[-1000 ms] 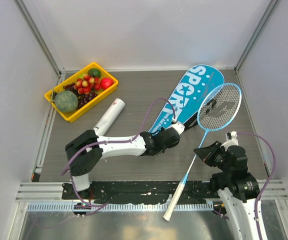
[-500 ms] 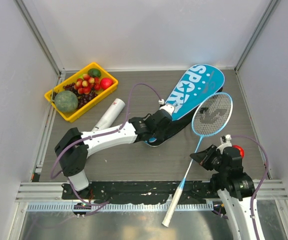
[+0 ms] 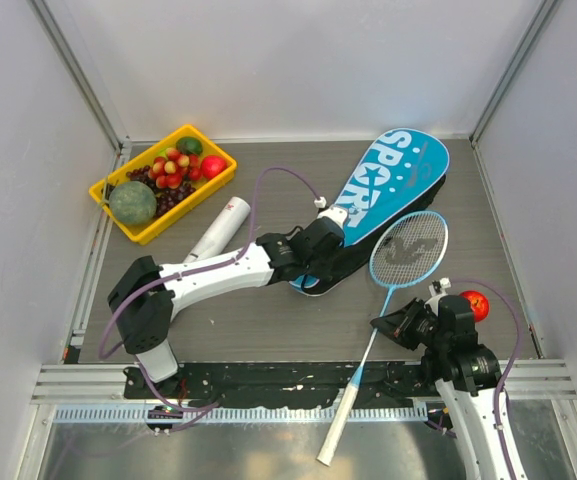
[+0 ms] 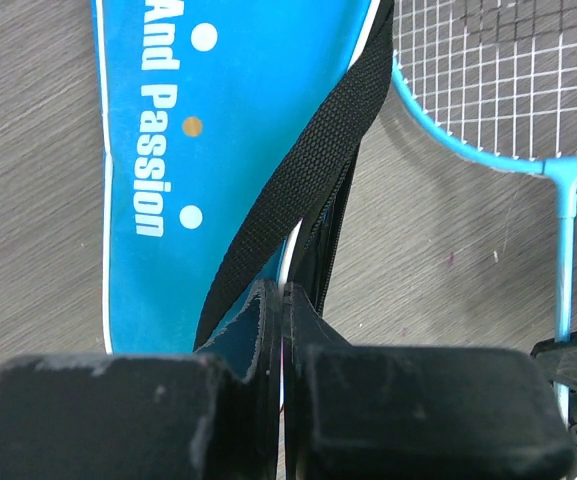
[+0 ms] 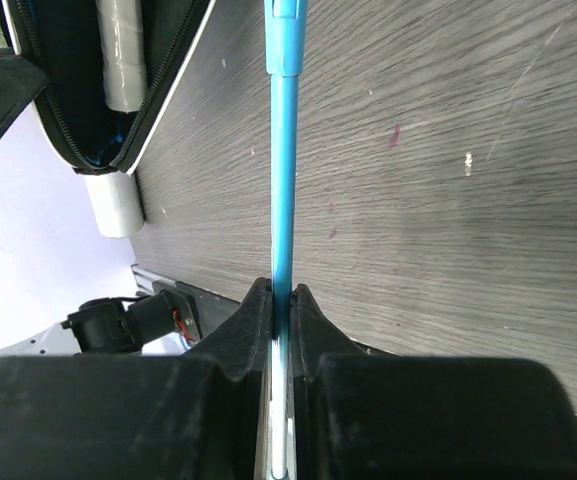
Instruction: Pack up the badminton gear
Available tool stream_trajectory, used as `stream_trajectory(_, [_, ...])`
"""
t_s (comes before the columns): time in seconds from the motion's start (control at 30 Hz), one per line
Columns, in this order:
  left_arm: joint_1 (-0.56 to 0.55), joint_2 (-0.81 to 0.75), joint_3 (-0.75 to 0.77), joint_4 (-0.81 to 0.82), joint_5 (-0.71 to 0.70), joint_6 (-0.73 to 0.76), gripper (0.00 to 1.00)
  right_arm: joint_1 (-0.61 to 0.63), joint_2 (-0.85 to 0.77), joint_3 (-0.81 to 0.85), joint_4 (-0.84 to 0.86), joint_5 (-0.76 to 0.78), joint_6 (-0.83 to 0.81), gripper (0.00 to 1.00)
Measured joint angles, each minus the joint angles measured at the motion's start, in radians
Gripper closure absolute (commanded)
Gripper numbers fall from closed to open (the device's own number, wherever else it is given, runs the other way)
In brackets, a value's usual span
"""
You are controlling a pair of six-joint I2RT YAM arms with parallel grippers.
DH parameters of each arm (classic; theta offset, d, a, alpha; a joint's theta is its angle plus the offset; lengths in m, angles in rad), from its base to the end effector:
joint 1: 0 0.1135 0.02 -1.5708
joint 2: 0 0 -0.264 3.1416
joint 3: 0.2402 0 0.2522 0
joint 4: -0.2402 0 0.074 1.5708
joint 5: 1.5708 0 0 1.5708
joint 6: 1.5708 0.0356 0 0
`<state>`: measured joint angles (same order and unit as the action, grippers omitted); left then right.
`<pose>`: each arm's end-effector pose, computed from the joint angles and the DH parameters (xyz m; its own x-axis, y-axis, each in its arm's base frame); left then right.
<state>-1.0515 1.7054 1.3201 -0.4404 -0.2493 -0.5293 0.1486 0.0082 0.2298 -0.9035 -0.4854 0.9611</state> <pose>0.1955 -0.3243 0.2589 -0.6977 0.2346 -0.6768 0.4704 0.8627 -0.1858 0.0605 0.0259 0.1615 -0.7580 0.6197 -0.2035 0.2309 0.5467 0.8049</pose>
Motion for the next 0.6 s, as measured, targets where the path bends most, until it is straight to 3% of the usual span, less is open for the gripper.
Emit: stream_trajectory(0.6, [0.013,-0.009,0.006,-0.006,0.000,-0.039,1.00,0.000,-0.002,-0.034,0.098,-0.135,0.179,0.95])
